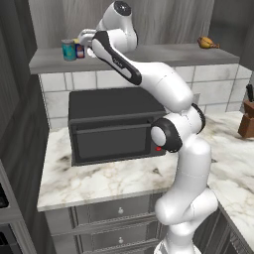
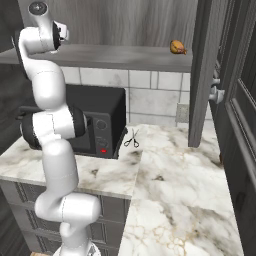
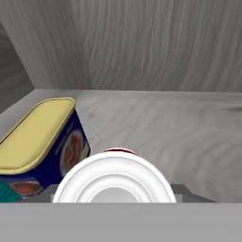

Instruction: Pick the cans from the counter and place them in their designated side in the cabinet.

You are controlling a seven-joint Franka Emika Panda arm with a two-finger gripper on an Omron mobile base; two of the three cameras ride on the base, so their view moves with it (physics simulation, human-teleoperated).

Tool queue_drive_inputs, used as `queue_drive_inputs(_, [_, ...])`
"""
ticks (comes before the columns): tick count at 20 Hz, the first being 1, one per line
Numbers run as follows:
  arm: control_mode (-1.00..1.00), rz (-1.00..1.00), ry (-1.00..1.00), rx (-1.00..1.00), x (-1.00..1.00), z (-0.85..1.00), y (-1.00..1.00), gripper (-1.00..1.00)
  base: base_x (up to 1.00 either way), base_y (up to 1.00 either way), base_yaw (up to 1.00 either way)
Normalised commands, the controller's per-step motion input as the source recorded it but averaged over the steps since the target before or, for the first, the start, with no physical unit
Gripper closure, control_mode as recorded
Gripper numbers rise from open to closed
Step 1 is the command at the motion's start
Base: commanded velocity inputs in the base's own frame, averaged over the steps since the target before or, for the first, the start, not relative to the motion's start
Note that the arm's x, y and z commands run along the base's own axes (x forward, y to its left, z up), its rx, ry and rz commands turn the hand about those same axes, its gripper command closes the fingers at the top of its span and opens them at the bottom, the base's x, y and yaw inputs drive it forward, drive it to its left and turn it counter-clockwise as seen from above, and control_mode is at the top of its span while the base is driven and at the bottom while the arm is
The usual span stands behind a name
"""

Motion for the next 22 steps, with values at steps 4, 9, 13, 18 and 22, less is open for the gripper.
queue_drive_inputs(4, [-1.0,0.0,0.0,0.0,0.09,-0.08,0.0,-1.0,0.0,0.0,0.0])
queue_drive_inputs(9, [-1.0,0.01,0.0,0.0,0.05,0.0,0.0,-1.0,0.0,0.0,0.0])
queue_drive_inputs(13, [-1.0,0.03,-0.02,0.0,0.0,0.0,0.0,-1.0,0.0,0.0,0.0])
queue_drive_inputs(18, [-1.0,0.06,-0.09,0.0,0.0,-0.05,0.0,-1.0,0.0,0.0,0.0])
queue_drive_inputs(22, [-1.0,0.08,-0.13,0.0,0.0,-0.04,0.0,-1.0,0.0,0.0,0.0])
